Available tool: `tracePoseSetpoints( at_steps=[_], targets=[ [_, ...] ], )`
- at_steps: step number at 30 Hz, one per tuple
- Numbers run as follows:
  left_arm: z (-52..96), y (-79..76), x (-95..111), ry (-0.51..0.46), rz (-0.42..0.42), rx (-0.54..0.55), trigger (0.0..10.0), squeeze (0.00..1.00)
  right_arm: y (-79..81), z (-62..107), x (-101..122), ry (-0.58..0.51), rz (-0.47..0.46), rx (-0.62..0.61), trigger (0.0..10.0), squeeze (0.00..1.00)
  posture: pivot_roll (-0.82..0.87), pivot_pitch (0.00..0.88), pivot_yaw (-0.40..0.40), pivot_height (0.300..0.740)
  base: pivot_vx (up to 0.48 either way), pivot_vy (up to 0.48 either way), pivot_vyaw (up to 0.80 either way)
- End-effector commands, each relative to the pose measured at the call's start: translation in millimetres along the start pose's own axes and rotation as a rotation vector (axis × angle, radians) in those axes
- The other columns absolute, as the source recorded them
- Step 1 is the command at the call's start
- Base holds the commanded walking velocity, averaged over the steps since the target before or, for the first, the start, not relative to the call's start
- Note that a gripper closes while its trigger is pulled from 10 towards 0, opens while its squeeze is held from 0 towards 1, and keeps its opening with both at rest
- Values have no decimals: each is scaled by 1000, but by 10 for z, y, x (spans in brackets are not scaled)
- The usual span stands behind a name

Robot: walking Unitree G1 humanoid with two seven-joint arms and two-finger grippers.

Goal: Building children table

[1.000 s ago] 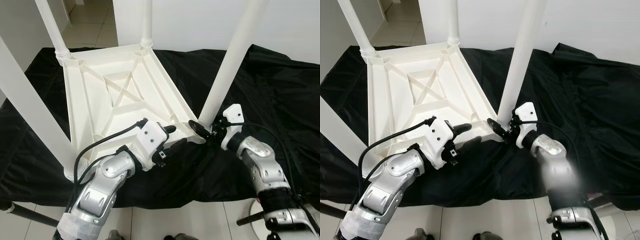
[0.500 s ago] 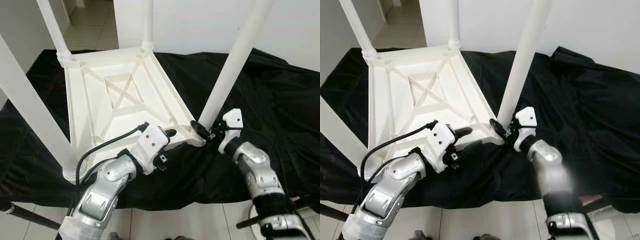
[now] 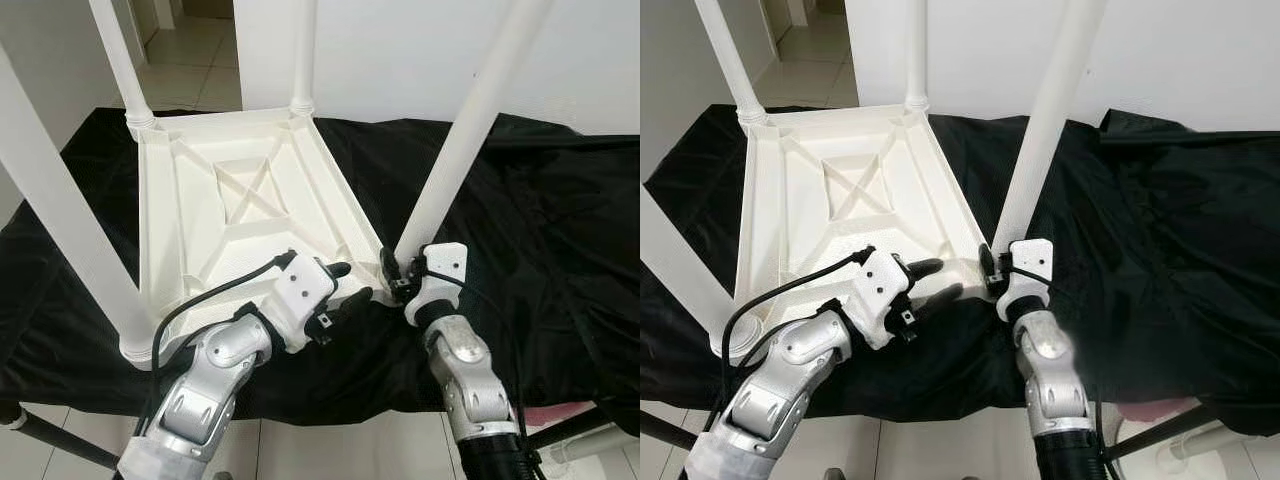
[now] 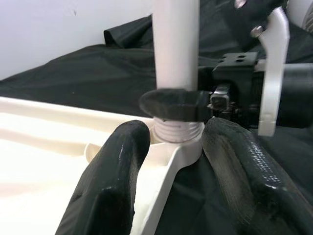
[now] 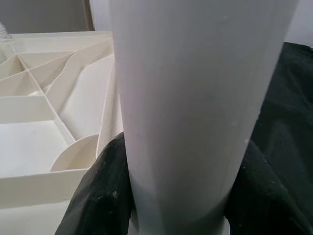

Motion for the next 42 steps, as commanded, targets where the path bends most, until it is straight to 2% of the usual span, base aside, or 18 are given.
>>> tracePoseSetpoints(
  at_steps=[1, 4, 5, 7, 8, 9, 14, 16, 17, 21, 23, 31, 32, 33, 36, 37, 41, 42],
  targets=[
    [-4, 24, -40, 7, 17, 40, 10000, 0, -20, 84, -211, 86, -20, -48, 10000, 0, -110, 80, -44, 740, 0, 0, 0],
    [6, 2, -54, 10, 14, 35, 10000, 0, -2, 112, -206, 89, -33, -115, 10000, 0, -110, 84, -35, 740, 0, 0, 0],
    [8, 6, -57, 11, 10, 34, 10000, 0, -10, 127, -201, 89, -37, -117, 10000, 290, -113, 81, -29, 740, 0, 0, 0],
    [11, 7, -56, 11, 8, 34, 10000, 0, -16, 142, -194, 88, -37, -113, 10000, 290, -112, 79, -28, 740, 0, 0, 0],
    [2, 40, -39, 8, 5, 36, 10000, 0, -53, 162, -115, 62, -37, -58, 10000, 1000, -110, 83, -22, 740, 0, 0, 0],
    [2, 40, -39, 8, 5, 36, 10000, 0, -53, 162, -115, 62, -37, -58, 10000, 1000, -110, 83, -22, 740, 0, 0, 0],
    [14, 59, -41, 13, -13, 11, 10000, 0, -109, 189, 26, 14, 14, 167, 10000, 1000, -107, 82, -10, 740, 0, 0, 0],
    [16, 59, -37, 13, -15, 6, 10000, 0, -117, 192, 40, 15, 12, 198, 10000, 1000, -107, 82, -10, 740, 0, 0, 0],
    [29, 53, -26, 11, -14, -1, 10000, 0, -154, 181, 55, 17, 19, 233, 10000, 0, -98, 88, -11, 740, 0, 0, 0],
    [47, 26, -47, 23, 18, -31, 10000, 0, -208, 123, 105, 16, 59, 312, 10000, 0, -95, 90, -14, 740, 0, 0, 0],
    [85, -53, -42, 22, 33, -77, 10000, 0, -191, 73, 164, 11, 97, 423, 10000, 0, -91, 96, -13, 740, 0, 0, 0],
    [113, -85, -41, 27, 11, -95, 10000, 0, -128, 8, 176, 17, 159, 549, 10000, 0, -58, 82, -5, 740, 0, 0, 0],
    [116, -82, -42, 31, 4, -95, 10000, 0, -102, -11, 158, 29, 168, 589, 8157, 0, -52, 83, -6, 740, 0, 0, 0],
    [116, -77, -39, 34, -3, -95, 10000, 0, -76, -23, 138, 37, 179, 625, 706, 0, -47, 79, -5, 740, 0, 0, 0],
    [113, -75, -34, 35, -7, -95, 10000, 0, -64, -25, 126, 42, 184, 645, 706, 0, -43, 79, -2, 740, 0, 0, 0],
    [111, -82, -42, 35, -10, -98, 10000, 0, -60, -19, 87, 55, 184, 656, 0, 0, -39, 79, -2, 740, 0, 0, 0],
    [112, -97, -44, 37, -8, -107, 10000, 0, -66, 11, 15, 80, 174, 664, 0, 0, -38, 68, -3, 740, 0, 0, 0],
    [106, -92, -37, 37, -10, -104, 10000, 0, -90, 18, 12, 82, 163, 649, 549, 0, -40, 67, -1, 740, 0, 0, 0]
  ],
)
Point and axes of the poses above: a point about 5 cm out from each wrist's last joint towards the gripper, its own z axis pointing back from the gripper into the wrist, its own x axis along the axis of the wrist's last joint, y = z × x, the point moved 5 cm from there along -z, pointing out of the wrist towards the gripper
